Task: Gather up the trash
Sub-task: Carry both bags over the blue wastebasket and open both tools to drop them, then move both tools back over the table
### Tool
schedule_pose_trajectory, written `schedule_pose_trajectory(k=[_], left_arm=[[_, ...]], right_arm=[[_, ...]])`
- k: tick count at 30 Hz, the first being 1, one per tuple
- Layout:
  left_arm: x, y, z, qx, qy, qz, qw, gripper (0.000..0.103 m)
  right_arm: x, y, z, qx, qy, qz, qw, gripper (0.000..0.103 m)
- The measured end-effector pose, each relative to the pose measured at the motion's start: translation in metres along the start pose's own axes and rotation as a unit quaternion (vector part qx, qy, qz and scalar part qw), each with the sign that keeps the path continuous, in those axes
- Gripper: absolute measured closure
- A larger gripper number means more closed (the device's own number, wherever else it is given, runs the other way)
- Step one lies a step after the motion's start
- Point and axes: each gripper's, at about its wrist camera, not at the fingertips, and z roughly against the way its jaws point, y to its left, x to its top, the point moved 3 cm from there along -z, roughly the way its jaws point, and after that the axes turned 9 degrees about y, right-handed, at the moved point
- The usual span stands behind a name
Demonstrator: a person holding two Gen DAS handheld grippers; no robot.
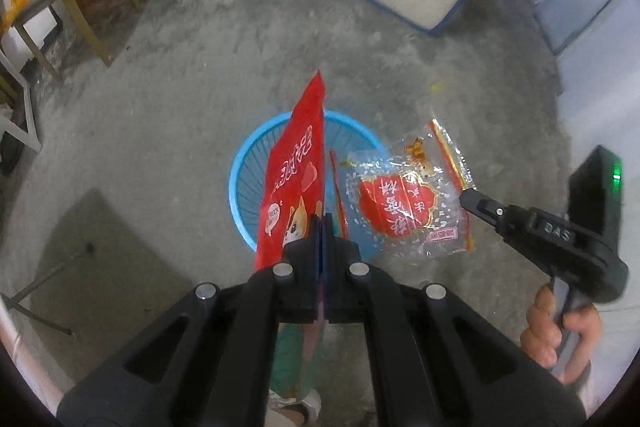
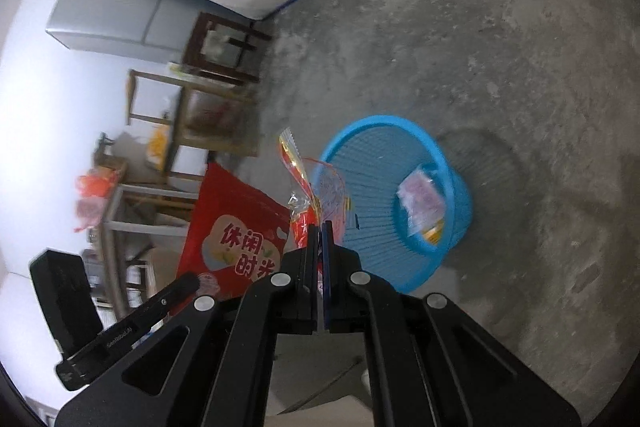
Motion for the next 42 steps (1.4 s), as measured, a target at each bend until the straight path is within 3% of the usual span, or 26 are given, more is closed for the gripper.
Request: schedule_pose_trajectory(k=[6,8,10,11,16,27,30,35,39,42], left_arm=[[0.025,-0.005,-0.040,0.011,0.011,0.023,0.9996,0.102],[0.030,-0.003,-0.042,0.015,0.009,0.033,0.9993,0.085],[0.030,0.002,-0.042,0.017,0.007,0.046,0.9988,0.074],[0.029,0.004,-0.038,0.014,0.001,0.046,0.9988,0.074],[0.028,0.008,-0.024,0.024,-0.017,0.035,0.9990,0.072],[0.003,0.008,0.022,0.033,-0.034,0.034,0.9983,0.071],[-0.014,0.004,0.053,0.023,-0.053,0.024,0.9980,0.066],[-0.070,-0.010,0.126,0.000,-0.108,0.001,0.9941,0.043],[-0.122,-0.011,0.173,0.022,-0.144,0.003,0.9893,0.039],[-0.170,-0.007,0.200,0.043,-0.173,0.005,0.9839,0.030]], right_arm=[[0.023,0.001,-0.045,-0.063,0.015,0.031,0.997,0.098],[0.027,-0.002,-0.059,-0.090,0.022,0.045,0.995,0.095],[0.031,-0.010,-0.073,-0.126,0.030,0.054,0.990,0.071],[0.031,-0.013,-0.074,-0.138,0.027,0.057,0.988,0.068],[0.029,-0.029,-0.070,-0.168,0.015,0.061,0.984,0.067],[0.001,-0.025,-0.026,-0.178,-0.013,0.090,0.980,0.067],[-0.014,-0.011,-0.006,-0.166,-0.019,0.111,0.980,0.066],[-0.047,0.021,0.036,-0.140,-0.045,0.158,0.976,0.048],[-0.077,0.051,0.071,-0.129,-0.067,0.201,0.969,0.034],[-0.099,0.080,0.092,-0.146,-0.086,0.242,0.955,0.026]])
